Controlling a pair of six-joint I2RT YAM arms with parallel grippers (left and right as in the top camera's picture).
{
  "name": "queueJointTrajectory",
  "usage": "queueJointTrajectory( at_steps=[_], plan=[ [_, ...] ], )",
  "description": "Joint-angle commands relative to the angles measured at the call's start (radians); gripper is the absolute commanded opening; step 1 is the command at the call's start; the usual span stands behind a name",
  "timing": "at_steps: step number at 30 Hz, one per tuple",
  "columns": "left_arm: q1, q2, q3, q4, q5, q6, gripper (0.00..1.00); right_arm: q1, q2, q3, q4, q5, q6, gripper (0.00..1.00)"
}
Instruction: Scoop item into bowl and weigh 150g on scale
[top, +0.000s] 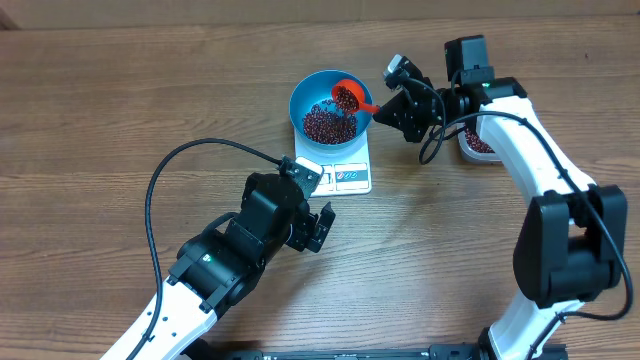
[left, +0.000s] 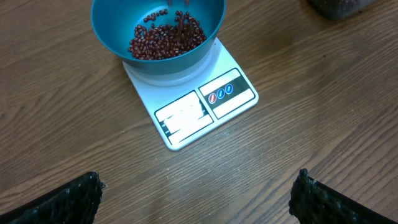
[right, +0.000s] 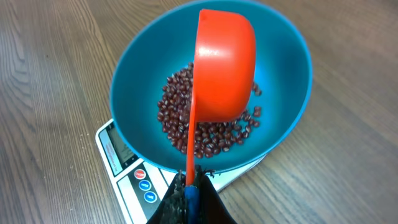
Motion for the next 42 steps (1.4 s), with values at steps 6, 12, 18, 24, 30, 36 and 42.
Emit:
queueJointTrajectory(
  at_steps=[6, 12, 18, 24, 30, 36, 42],
  plan=[
    [0.005, 0.007, -0.001, 0.001, 0.011, 0.016, 1.0, 0.007, -0.068, 0.028, 0.003, 0.016, -0.083, 0.04],
    [0.005, 0.007, -0.001, 0.001, 0.011, 0.016, 0.99, 0.024, -0.068, 0.028, -0.003, 0.076, -0.195, 0.04],
    [0.005, 0.007, -0.001, 0.001, 0.011, 0.016, 1.0, 0.057, -0.068, 0.028, -0.003, 0.11, -0.328, 0.04],
    [0.005, 0.007, -0.001, 0.001, 0.011, 0.016, 0.99, 0.069, -0.068, 0.028, 0.0, 0.132, -0.423, 0.04],
    [0.005, 0.007, -0.001, 0.001, 0.011, 0.016, 1.0, 0.069, -0.068, 0.028, 0.004, 0.14, -0.423, 0.04],
    [0.005, 0.007, -0.001, 0.001, 0.011, 0.016, 1.0, 0.068, -0.072, 0.028, 0.002, 0.155, -0.415, 0.04],
    [0.005, 0.007, -0.001, 0.001, 0.011, 0.016, 0.99, 0.067, -0.105, 0.028, 0.002, 0.154, -0.387, 0.04]
  ],
)
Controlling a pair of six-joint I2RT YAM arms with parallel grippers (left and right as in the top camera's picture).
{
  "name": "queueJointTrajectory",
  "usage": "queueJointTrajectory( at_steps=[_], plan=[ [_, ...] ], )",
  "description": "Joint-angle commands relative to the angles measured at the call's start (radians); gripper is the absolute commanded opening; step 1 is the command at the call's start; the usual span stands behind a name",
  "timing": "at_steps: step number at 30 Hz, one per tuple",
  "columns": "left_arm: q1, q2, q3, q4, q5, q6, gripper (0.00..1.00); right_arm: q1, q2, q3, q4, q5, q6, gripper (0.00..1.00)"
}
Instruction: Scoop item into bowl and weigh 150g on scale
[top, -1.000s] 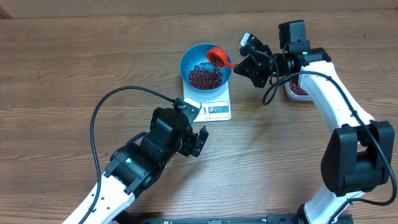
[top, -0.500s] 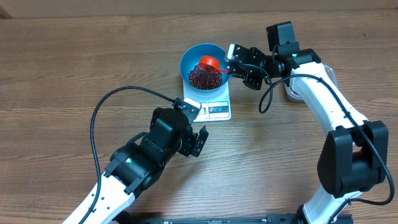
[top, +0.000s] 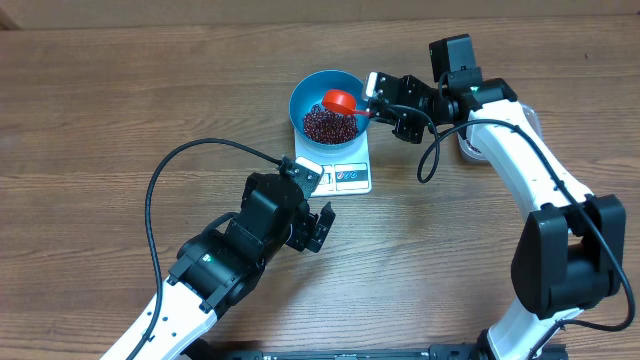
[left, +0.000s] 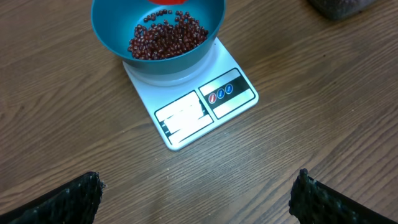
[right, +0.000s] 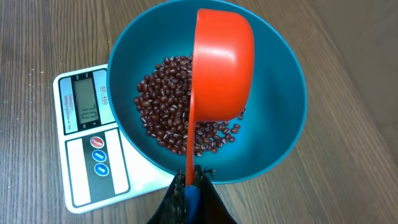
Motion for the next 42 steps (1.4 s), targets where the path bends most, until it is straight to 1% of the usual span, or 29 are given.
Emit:
queueJointTrajectory(
  at_steps=[1, 4, 7, 9, 11, 15, 17, 19, 21, 24, 29, 31, 42],
  plan=[
    [0.005, 0.007, -0.001, 0.0, 0.011, 0.016, 1.0, -0.001, -0.076, 0.028, 0.005, -0.003, 0.03, 0.04],
    [0.005, 0.007, -0.001, 0.0, 0.011, 0.016, 1.0, -0.009, -0.123, 0.028, 0.005, -0.001, 0.07, 0.04],
    [0.005, 0.007, -0.001, 0.0, 0.011, 0.016, 1.0, -0.025, -0.177, 0.028, 0.002, 0.018, 0.171, 0.04],
    [0.005, 0.007, -0.001, 0.0, 0.011, 0.016, 1.0, -0.043, -0.216, 0.028, -0.005, 0.056, 0.29, 0.04],
    [0.005, 0.007, -0.001, 0.0, 0.011, 0.016, 1.0, -0.065, -0.253, 0.028, -0.013, 0.113, 0.443, 0.04],
    [0.005, 0.007, -0.001, 0.0, 0.011, 0.016, 1.0, -0.129, -0.31, 0.028, -0.06, 0.285, 0.72, 0.04],
    [0.005, 0.007, -0.001, 0.0, 0.011, 0.016, 0.99, -0.17, -0.327, 0.028, -0.107, 0.365, 0.807, 0.04],
    [0.005, 0.007, -0.001, 0.0, 0.011, 0.016, 0.99, -0.213, -0.335, 0.028, -0.159, 0.414, 0.862, 0.04],
    [0.005, 0.007, -0.001, 0.0, 0.011, 0.016, 1.0, -0.262, -0.335, 0.028, -0.219, 0.432, 0.891, 0.04],
    [0.005, 0.007, -0.001, 0.0, 0.011, 0.016, 0.99, -0.328, -0.334, 0.025, -0.314, 0.432, 0.89, 0.04],
    [0.005, 0.007, -0.001, 0.0, 0.011, 0.016, 1.0, -0.404, -0.334, 0.025, -0.44, 0.431, 0.925, 0.04],
    [0.005, 0.007, -0.001, 0.0, 0.011, 0.016, 1.0, -0.42, -0.334, 0.023, -0.45, 0.43, 0.943, 0.04],
    [0.005, 0.007, -0.001, 0.0, 0.011, 0.016, 1.0, -0.421, -0.291, -0.002, -0.43, 0.379, 0.942, 0.04]
  ],
)
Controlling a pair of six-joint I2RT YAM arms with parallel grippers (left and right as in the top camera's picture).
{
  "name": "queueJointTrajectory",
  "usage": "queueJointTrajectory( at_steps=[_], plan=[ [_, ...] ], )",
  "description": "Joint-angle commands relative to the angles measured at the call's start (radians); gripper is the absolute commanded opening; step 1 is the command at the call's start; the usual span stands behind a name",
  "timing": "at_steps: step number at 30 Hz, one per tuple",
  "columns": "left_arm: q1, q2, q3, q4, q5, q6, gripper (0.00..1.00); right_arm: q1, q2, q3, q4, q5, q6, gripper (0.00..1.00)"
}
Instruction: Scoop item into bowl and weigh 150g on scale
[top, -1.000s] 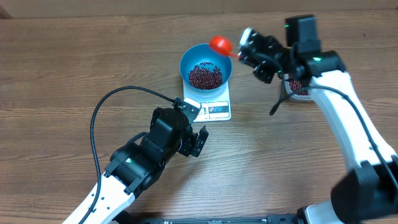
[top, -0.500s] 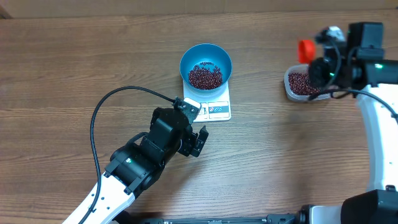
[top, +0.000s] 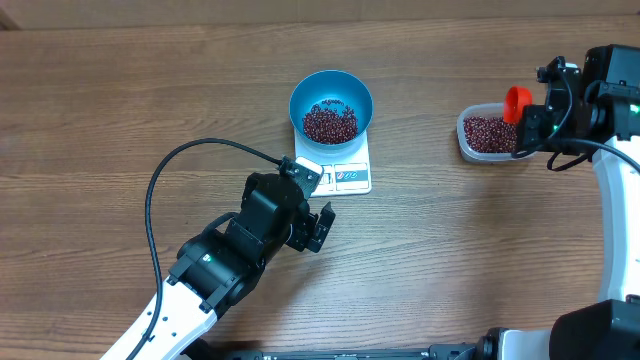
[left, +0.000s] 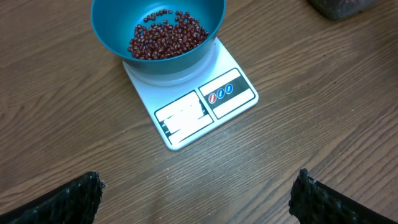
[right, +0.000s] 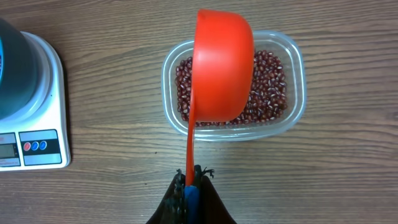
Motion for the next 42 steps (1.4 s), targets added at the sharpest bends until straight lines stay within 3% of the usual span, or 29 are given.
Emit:
queueJointTrajectory(
  at_steps=[1, 16, 24, 28, 31, 33, 38, 42],
  plan=[
    [0.005, 0.007, -0.001, 0.0, 0.011, 0.016, 1.0, 0.0, 0.025, -0.007, 0.011, -0.018, 0.01, 0.04],
    [0.005, 0.007, -0.001, 0.0, 0.011, 0.016, 1.0, 0.001, 0.111, -0.007, -0.026, -0.019, 0.01, 0.04],
    [0.005, 0.007, -0.001, 0.0, 0.011, 0.016, 1.0, 0.001, 0.128, -0.007, -0.026, -0.019, 0.01, 0.16],
    [0.005, 0.007, -0.001, 0.0, 0.011, 0.016, 1.0, 0.001, 0.132, -0.007, -0.026, -0.019, 0.01, 0.04],
    [0.005, 0.007, -0.001, 0.0, 0.011, 0.016, 1.0, 0.001, 0.135, -0.007, -0.021, -0.019, 0.01, 0.04],
    [0.005, 0.007, -0.001, 0.0, 0.011, 0.016, 1.0, 0.001, 0.136, -0.007, -0.017, -0.019, 0.01, 0.12],
    [0.005, 0.007, -0.001, 0.0, 0.011, 0.016, 0.99, 0.001, 0.137, -0.007, -0.014, -0.019, 0.01, 0.13],
    [0.005, 0.007, -0.001, 0.0, 0.011, 0.016, 1.0, 0.001, 0.137, -0.007, -0.011, -0.019, 0.01, 0.23]
  ],
)
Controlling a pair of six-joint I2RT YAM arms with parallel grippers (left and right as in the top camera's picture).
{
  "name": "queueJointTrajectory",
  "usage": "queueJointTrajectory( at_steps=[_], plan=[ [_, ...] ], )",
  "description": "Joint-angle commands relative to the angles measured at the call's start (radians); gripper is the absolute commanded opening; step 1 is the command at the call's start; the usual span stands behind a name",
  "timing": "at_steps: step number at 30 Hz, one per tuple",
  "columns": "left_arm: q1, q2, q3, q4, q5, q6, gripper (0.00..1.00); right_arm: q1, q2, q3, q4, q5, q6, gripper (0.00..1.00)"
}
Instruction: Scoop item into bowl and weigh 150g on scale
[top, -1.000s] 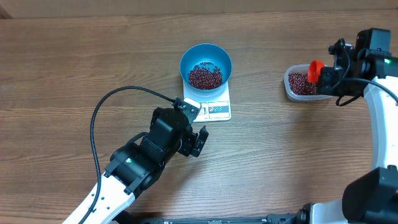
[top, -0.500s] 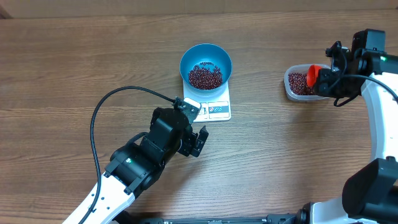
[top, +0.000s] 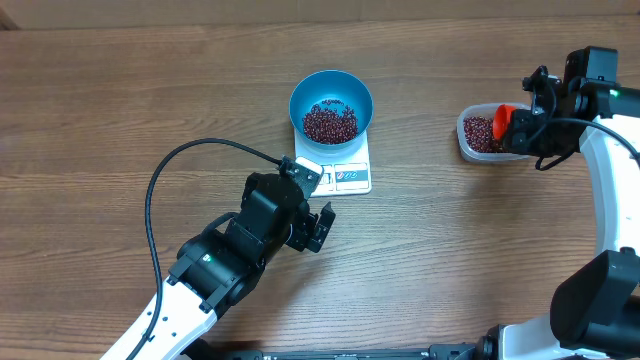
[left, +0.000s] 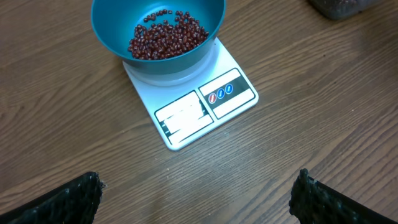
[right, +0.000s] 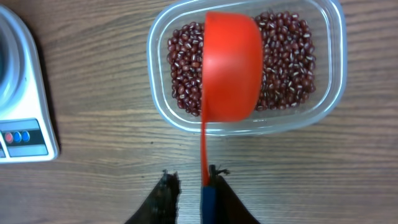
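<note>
The blue bowl (top: 331, 105) holds a heap of red beans (left: 166, 38) and stands on the white scale (top: 340, 172). The scale's display (left: 180, 118) is washed out. At the right, the orange scoop (right: 231, 65) lies bowl-down on the beans in the clear container (right: 323, 93). My right gripper (right: 191, 177) is open just in front of the container. The scoop's handle (right: 203, 155) rests against its right finger, with a gap to the left finger. My left gripper (left: 199, 199) is open wide over bare table in front of the scale.
The container (top: 480, 133) sits near the table's right side, well apart from the scale. The left arm's black cable (top: 160, 180) loops over the table to the left of the scale. Bare wood lies between scale and container.
The scoop was held above the container with my right gripper shut on its handle. Now it is lower, lying on the beans, and the right jaws have opened. The left arm is unchanged.
The scoop was first tipped over the blue bowl with beans dropping in, then still over the bowl with the beans settled. Then it hung over the clear container at the right. Now it lies in that container and my right gripper is open.
</note>
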Motion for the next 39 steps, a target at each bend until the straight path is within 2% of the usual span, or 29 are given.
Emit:
queueJointTrajectory(
  at_steps=[1, 5, 8, 14, 16, 18, 20, 28, 30, 32, 36, 39],
  plan=[
    [0.005, 0.007, -0.001, 0.0, 0.012, 0.016, 1.0, 0.001, 0.008, -0.005, 0.01, -0.009, 0.002, 0.24],
    [0.005, 0.007, -0.001, 0.0, 0.012, 0.016, 1.0, 0.001, 0.008, -0.005, 0.015, -0.009, 0.002, 0.25],
    [0.005, 0.007, -0.001, 0.0, 0.012, 0.016, 1.0, 0.001, 0.008, -0.005, 0.016, -0.009, 0.002, 0.33],
    [0.005, 0.007, -0.001, 0.0, 0.012, 0.016, 1.0, 0.001, 0.008, -0.005, 0.015, -0.009, 0.002, 0.33],
    [0.005, 0.007, -0.001, 0.0, 0.012, 0.016, 1.0, 0.001, 0.008, -0.005, 0.011, -0.009, 0.002, 0.26],
    [0.005, 0.007, -0.001, 0.0, 0.012, 0.016, 1.0, 0.001, 0.008, -0.005, 0.007, -0.012, 0.002, 0.07],
    [0.005, 0.007, -0.001, 0.0, 0.012, 0.016, 1.0, 0.001, 0.008, -0.005, 0.007, -0.013, 0.002, 0.04],
    [0.005, 0.007, -0.001, 0.0, 0.012, 0.016, 1.0, 0.001, 0.008, -0.005, -0.006, -0.013, 0.002, 0.17],
    [0.005, 0.007, -0.001, 0.0, 0.012, 0.016, 1.0, 0.001, 0.008, -0.005, -0.007, -0.013, 0.006, 0.25],
    [0.005, 0.007, -0.001, 0.0, 0.012, 0.016, 0.99, 0.001, 0.008, -0.005, -0.006, -0.012, 0.017, 0.25],
    [0.005, 0.007, -0.001, 0.0, 0.012, 0.016, 1.0, 0.001, 0.008, -0.005, -0.006, -0.013, 0.017, 0.05],
    [0.005, 0.007, -0.001, 0.0, 0.012, 0.016, 1.0, 0.001, 0.008, -0.005, -0.005, -0.012, 0.017, 0.04]
  ],
)
